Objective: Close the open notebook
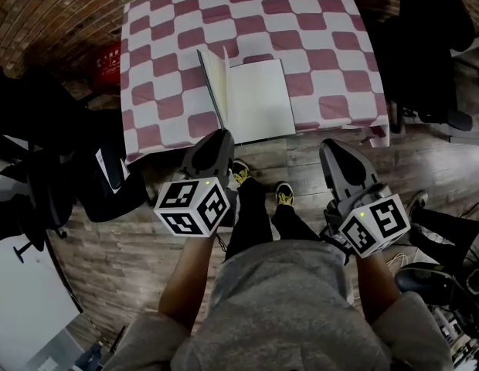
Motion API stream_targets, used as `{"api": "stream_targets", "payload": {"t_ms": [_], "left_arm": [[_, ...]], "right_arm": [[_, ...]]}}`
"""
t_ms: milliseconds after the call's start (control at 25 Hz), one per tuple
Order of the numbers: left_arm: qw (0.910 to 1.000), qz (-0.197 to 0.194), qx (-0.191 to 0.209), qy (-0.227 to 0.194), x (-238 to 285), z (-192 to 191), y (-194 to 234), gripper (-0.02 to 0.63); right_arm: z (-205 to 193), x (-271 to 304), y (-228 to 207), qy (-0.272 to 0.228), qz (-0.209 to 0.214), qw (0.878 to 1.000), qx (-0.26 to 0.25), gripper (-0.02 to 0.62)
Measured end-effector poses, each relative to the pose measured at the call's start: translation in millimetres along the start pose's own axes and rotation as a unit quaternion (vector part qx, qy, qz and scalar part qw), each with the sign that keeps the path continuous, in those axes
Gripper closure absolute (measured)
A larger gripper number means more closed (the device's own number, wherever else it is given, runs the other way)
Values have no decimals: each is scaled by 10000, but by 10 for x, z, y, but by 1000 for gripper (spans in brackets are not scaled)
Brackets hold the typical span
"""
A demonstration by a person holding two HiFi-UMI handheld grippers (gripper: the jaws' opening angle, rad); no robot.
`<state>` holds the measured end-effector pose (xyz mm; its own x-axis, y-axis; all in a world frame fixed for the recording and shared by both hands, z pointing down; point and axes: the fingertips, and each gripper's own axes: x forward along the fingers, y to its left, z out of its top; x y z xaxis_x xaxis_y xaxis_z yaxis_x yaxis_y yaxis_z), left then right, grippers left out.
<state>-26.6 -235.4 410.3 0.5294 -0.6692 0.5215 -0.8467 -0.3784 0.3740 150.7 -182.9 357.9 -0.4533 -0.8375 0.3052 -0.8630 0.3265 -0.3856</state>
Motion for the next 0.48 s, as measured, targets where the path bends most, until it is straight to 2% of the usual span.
{"api": "stream_targets", "payload": {"t_ms": [240, 480], "left_arm": [[9990, -276, 338, 129, 192, -50, -318, 555], [9945, -651, 675, 471, 540, -208, -660, 555]], "right_arm": [[-48, -172, -105, -24, -108, 9999, 80, 563], [-66, -301, -268, -46, -272, 9995, 163, 563]]}}
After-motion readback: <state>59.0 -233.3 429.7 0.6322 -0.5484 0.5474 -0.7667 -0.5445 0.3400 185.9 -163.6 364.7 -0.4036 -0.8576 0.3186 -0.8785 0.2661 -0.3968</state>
